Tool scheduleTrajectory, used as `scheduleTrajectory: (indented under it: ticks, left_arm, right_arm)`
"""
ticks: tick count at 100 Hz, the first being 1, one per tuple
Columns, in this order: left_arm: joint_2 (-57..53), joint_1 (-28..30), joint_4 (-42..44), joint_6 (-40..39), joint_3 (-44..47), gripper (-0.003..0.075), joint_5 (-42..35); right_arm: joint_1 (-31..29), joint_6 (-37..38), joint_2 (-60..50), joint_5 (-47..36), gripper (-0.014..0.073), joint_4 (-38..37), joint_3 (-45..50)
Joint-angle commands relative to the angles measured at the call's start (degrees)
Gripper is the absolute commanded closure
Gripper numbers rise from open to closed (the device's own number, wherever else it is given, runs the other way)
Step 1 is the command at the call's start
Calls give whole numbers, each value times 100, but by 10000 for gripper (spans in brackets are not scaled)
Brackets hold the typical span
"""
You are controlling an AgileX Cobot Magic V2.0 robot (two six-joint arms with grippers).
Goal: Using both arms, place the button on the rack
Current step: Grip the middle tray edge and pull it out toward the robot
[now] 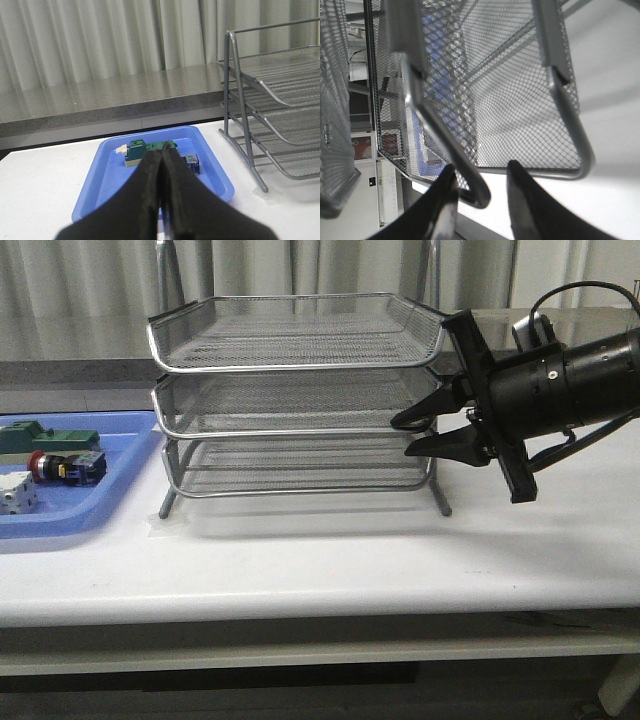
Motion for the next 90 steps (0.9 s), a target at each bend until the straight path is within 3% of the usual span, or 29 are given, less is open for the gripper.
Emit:
scheduleTrajectory:
  ticks: [1,28,90]
  left_arm:
    - [-184,4,-41,-64,316,741,-468]
    - [-184,4,-41,-64,316,741,-468]
    - [-184,4,-41,-64,316,741,-468]
  right_arm:
    - [0,-32,-270,387,350,783,-153]
    - [0,-32,-270,429,561,783,-153]
    - [0,-38,-276,686,573,532,294]
